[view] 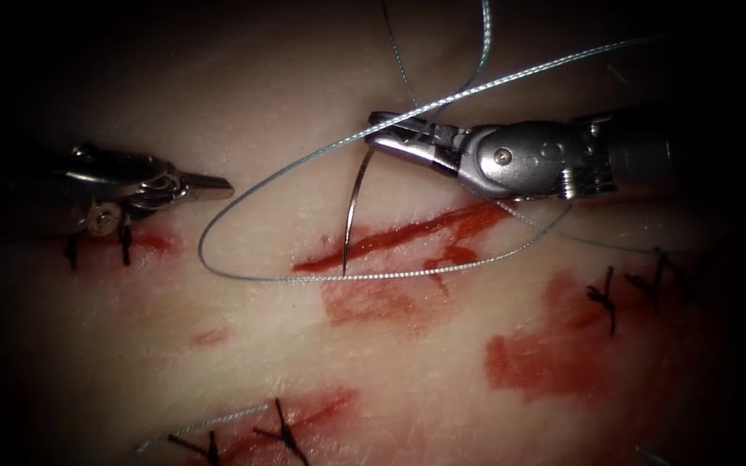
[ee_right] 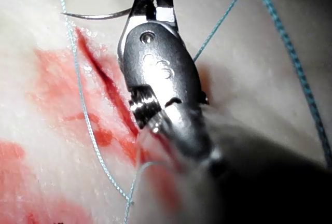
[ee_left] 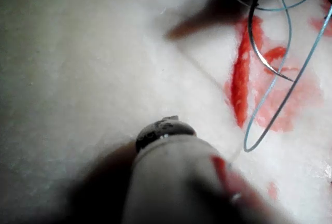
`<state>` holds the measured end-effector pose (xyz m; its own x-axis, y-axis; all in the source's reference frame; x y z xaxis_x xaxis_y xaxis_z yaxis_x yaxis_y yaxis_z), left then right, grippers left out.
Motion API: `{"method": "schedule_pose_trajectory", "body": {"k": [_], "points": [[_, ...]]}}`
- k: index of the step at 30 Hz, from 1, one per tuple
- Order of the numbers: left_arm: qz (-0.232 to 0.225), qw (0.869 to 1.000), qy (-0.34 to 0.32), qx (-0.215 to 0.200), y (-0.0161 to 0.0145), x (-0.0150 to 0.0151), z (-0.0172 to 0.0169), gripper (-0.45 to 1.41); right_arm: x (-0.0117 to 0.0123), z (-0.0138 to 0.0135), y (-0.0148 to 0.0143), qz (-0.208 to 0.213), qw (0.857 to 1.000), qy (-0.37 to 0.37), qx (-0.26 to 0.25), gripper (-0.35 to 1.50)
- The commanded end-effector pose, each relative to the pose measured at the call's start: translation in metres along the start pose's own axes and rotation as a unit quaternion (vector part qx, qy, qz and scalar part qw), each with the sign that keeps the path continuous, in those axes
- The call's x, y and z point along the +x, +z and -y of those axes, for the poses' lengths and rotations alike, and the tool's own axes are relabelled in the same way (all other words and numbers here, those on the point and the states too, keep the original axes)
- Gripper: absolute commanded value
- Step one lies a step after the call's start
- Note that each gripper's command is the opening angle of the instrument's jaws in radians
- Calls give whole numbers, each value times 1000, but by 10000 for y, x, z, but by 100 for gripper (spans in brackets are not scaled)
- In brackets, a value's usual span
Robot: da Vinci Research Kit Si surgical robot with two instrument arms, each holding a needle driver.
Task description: Wound Closure
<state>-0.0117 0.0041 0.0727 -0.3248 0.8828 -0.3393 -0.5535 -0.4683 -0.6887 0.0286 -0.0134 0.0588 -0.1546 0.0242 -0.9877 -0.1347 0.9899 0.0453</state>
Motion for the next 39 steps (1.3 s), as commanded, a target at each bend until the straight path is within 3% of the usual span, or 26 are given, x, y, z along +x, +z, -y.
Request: {"method": "schedule_pose_trajectory", "body": {"k": [1, 7, 12, 17, 19, 22, 26, 27, 30, 31, 32, 34, 36, 38, 39], "points": [[-5, 1000, -4, -9, 10, -1, -8, -45, -8, -4, 7, 4, 1000, -19, -5, -35], [47, 994, -10, -94, 30, -13, -57, -45, -22, -15, 2, -4, 997, -77, -29, -35], [87, 987, -39, -127, 44, -35, -69, -45, -29, -10, 6, -10, 996, -84, -20, -35], [142, 970, -114, -160, 51, -53, -77, -45, -38, -4, 12, -9, 996, -89, -15, -35], [162, 959, -139, -186, 49, -55, -82, -45, -40, -3, 14, -12, 996, -90, -10, -35], [159, 935, -178, -263, 40, -47, -99, -45, -42, 0, 16, -15, 996, -92, -4, -35], [94, 871, -258, -407, 23, -11, -119, -43, -44, 2, 15, -15, 996, -93, -2, -35], [74, 865, -267, -419, 20, -3, -121, -11, -44, 2, 16, -15, 996, -93, -2, -35], [45, 857, -288, -424, 11, 14, -116, 4, -45, 3, 16, -15, 996, -93, -2, -35], [44, 857, -292, -421, 9, 15, -112, 12, -45, 3, 17, -15, 996, -93, -2, -35], [13, 886, -269, -377, 8, 16, -101, 14, -46, 4, 17, -17, 995, -94, 1, -35], [-12, 918, -234, -321, 11, 18, -87, 17, -46, 5, 18, -18, 995, -94, 3, -35], [-17, 953, -156, -260, 18, 14, -69, 17, -46, 7, 19, -19, 995, -95, 6, -35], [-3, 980, -67, -187, 26, 3, -49, -6, -46, 9, 20, -21, 995, -95, 10, -35], [10, 987, -27, -155, 29, -4, -41, -21, -47, 10, 20, -25, 995, -96, 14, -35]]}}
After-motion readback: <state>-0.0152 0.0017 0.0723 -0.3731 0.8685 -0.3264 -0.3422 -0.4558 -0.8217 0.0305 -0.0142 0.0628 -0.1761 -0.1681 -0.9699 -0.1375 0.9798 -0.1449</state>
